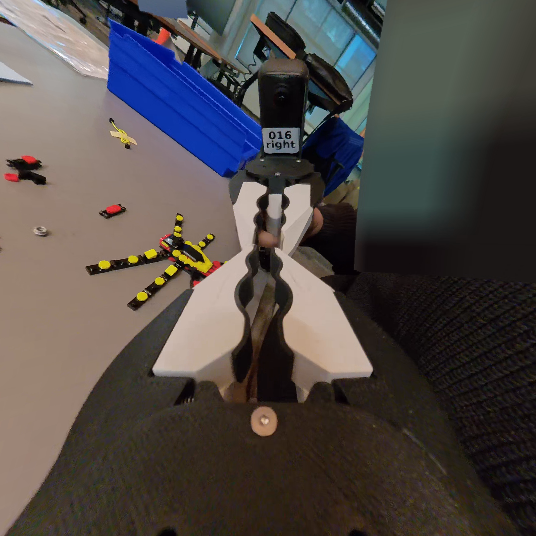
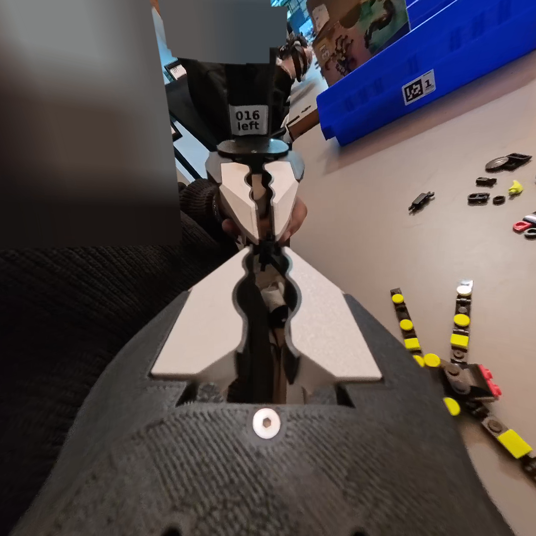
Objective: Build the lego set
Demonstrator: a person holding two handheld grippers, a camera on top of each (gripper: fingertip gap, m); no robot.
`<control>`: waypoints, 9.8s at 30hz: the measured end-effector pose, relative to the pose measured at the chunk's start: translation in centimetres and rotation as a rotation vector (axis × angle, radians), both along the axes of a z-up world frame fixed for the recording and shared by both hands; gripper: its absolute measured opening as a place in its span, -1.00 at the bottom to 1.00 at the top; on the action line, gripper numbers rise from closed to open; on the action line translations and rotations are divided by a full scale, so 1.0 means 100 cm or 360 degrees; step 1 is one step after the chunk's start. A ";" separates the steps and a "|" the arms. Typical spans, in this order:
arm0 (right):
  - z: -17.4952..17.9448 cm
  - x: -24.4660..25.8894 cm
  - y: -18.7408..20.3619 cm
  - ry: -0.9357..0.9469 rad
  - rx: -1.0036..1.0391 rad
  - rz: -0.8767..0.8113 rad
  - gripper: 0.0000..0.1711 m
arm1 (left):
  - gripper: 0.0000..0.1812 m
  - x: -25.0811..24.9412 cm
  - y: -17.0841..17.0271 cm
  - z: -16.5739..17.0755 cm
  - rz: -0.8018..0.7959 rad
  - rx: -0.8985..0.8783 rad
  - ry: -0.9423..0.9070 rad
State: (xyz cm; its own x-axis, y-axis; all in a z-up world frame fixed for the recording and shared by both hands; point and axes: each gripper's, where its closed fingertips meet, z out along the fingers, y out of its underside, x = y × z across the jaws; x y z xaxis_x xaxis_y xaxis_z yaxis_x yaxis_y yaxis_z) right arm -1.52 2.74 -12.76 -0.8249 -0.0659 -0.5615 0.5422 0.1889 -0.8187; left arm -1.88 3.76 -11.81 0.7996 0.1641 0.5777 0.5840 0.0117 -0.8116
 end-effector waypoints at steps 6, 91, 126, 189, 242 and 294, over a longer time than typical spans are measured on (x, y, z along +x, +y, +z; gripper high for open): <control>0.005 -0.003 0.003 -0.0101 -0.0070 0.0000 -0.80 | -0.99 -0.003 -0.003 0.004 -0.0023 0.0111 -0.0151; 0.005 -0.012 0.001 -0.0489 -0.0160 -0.0008 -0.91 | -0.95 0.000 0.003 -0.010 -0.0062 0.0068 -0.0375; 0.002 -0.001 0.010 -0.0366 0.0060 0.0120 -0.93 | -0.96 0.003 0.007 -0.008 -0.0041 -0.0003 -0.0304; -0.011 -0.041 -0.021 0.1331 0.0493 -0.0508 -0.75 | -0.94 -0.040 -0.023 -0.022 0.0475 0.1103 -0.1499; -0.033 -0.048 -0.004 0.1235 0.0758 -0.0422 -0.95 | -1.00 -0.032 -0.013 -0.038 0.0500 0.0028 -0.0538; -0.044 -0.028 -0.007 0.0218 0.0489 -0.0212 -0.93 | -0.93 -0.016 -0.015 -0.061 0.0245 -0.1042 0.0854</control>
